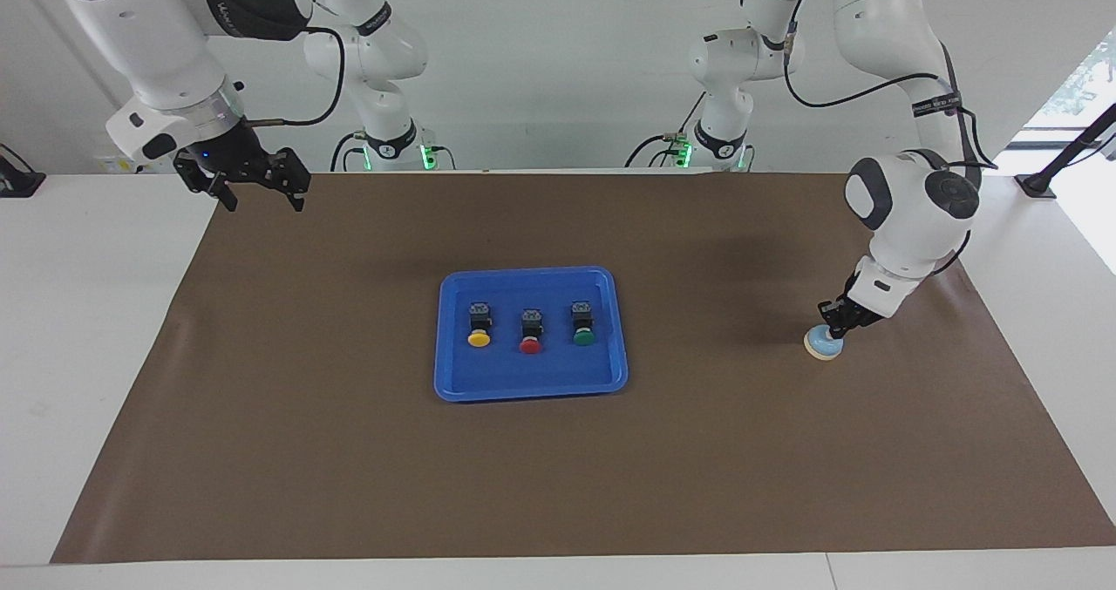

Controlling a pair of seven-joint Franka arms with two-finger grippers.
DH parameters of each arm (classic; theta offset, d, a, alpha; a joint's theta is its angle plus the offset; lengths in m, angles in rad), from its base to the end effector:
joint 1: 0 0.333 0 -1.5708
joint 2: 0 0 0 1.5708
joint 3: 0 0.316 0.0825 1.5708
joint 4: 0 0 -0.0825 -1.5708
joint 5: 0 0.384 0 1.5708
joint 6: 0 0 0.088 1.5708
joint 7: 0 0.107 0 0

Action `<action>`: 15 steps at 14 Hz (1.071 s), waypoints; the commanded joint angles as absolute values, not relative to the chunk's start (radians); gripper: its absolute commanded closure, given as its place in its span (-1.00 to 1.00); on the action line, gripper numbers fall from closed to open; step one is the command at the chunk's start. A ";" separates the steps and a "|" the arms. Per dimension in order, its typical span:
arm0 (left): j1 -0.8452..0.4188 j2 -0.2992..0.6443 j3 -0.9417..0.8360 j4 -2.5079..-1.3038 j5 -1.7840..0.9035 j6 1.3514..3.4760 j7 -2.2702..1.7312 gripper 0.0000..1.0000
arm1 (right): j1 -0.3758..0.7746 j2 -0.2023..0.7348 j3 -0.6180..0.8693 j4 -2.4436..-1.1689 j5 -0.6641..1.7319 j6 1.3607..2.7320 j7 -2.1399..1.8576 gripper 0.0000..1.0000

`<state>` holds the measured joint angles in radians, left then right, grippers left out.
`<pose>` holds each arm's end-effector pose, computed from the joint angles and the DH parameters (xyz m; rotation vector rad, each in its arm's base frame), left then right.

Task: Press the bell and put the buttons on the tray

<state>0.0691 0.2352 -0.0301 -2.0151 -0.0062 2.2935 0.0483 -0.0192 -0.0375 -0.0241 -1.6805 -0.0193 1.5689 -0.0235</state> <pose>0.5965 0.0237 0.3409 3.1310 -0.0068 0.0685 0.5388 -0.0256 0.5932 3.1234 -0.0298 -0.1167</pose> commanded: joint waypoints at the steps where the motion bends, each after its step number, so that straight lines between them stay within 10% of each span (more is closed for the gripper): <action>1: 0.086 0.230 -0.035 -2.103 0.008 2.388 0.064 1.00 | -0.028 -0.038 -0.017 -1.683 -0.020 1.566 -0.044 -1.00; 3: 0.092 0.230 -0.034 -1.974 0.006 2.231 0.063 1.00 | -0.029 -0.040 -0.017 -1.684 -0.020 1.565 -0.046 -1.00; 4: 0.092 0.241 -0.035 -1.891 0.006 2.127 0.063 0.60 | -0.031 -0.040 -0.017 -1.684 -0.020 1.563 -0.046 -1.00; 6: 0.074 0.210 -0.037 -1.862 0.006 2.033 0.051 -0.99 | -0.031 -0.038 -0.017 -1.684 -0.020 1.562 -0.045 -1.00; 15: 0.035 0.042 -0.044 -1.589 -0.003 1.551 0.052 -1.00 | -0.028 -0.040 -0.017 -1.683 -0.020 1.560 -0.040 -1.00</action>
